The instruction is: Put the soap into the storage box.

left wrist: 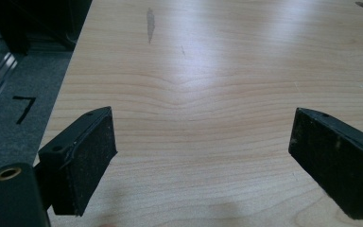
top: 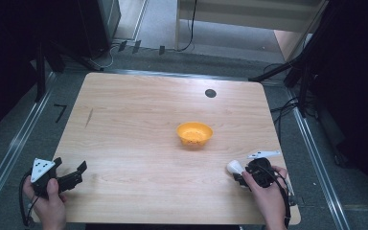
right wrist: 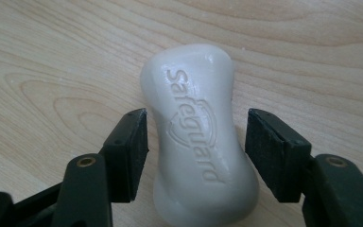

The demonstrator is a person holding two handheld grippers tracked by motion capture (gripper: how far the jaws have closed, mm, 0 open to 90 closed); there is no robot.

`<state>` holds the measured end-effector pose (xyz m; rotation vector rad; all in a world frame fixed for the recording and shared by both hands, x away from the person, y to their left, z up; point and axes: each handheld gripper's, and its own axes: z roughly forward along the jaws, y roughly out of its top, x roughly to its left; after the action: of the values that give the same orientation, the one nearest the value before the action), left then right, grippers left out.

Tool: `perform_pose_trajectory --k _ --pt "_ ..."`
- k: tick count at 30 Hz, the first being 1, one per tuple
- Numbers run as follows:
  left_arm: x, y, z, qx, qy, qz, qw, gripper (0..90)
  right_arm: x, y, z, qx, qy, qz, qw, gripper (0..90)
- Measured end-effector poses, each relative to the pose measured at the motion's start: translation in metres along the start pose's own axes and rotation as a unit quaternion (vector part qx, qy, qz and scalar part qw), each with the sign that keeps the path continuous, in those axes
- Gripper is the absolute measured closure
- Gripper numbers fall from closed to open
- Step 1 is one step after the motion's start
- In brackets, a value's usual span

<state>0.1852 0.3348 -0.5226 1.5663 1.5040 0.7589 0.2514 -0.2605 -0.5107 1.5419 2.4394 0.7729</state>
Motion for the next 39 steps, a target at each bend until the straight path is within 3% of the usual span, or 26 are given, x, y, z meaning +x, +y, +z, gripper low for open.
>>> perform_pose_trajectory --k 9,15,20,26,32,39 --pt "0.000 0.000 0.000 0.000 -0.001 -0.001 1.0000 8.6 0.000 0.005 0.003 0.030 0.000 -0.016 0.9994 47.8" --pt "0.000 0.000 0.000 0.000 -0.001 0.000 1.0000 8.6 0.001 0.005 0.008 0.047 -0.002 -0.030 0.9984 45.6" --pt "0.000 0.000 0.000 0.001 0.000 0.002 1.0000 8.6 0.010 0.008 0.011 0.068 -0.035 -0.052 0.9957 46.0" --pt "0.000 0.000 0.000 0.000 0.000 -0.001 1.0000 8.6 0.011 0.012 0.012 0.087 -0.030 -0.057 0.9941 47.1" --pt "0.001 0.000 0.000 0.002 -0.002 -0.003 1.0000 8.6 0.010 0.013 0.012 0.084 -0.025 -0.069 0.9937 48.4" --pt "0.001 0.000 0.000 0.001 -0.003 -0.004 1.0000 8.6 0.004 0.010 0.009 0.055 -0.009 -0.083 0.9950 49.8"
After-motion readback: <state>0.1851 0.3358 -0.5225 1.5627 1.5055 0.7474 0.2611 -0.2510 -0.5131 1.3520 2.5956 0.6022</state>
